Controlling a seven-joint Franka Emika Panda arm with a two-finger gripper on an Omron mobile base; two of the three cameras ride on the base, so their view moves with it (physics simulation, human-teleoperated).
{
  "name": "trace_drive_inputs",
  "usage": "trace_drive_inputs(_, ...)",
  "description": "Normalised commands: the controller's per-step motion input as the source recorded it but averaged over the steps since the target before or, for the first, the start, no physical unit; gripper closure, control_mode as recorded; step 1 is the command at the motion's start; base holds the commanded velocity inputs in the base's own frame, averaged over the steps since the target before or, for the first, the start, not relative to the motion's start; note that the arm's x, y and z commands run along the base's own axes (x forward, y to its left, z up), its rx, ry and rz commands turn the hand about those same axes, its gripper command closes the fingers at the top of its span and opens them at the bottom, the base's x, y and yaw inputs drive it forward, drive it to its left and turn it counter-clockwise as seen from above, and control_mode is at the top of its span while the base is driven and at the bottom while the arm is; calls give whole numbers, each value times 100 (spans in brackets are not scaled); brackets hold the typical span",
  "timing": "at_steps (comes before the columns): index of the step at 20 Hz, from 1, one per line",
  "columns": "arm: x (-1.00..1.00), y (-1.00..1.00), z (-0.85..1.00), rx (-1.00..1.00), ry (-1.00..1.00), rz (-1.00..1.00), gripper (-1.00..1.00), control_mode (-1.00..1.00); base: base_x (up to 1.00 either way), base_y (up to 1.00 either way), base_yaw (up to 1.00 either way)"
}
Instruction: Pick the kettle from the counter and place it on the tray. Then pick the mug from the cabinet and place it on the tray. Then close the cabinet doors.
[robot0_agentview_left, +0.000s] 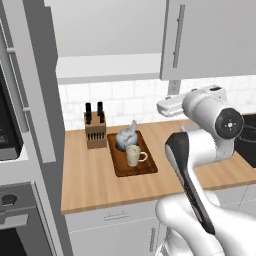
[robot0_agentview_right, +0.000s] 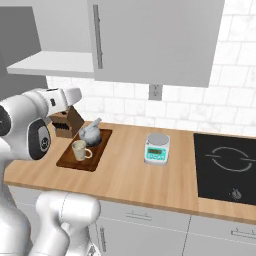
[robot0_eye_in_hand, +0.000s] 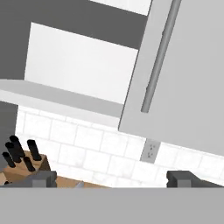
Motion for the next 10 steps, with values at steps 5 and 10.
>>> trace_drive_inputs(5,-42,34,22,-3,-6,16,-100,-100,0,0,0)
trace_drive_inputs(10,-50,45,24,-15,-21,39,-100,-100,0,0,0)
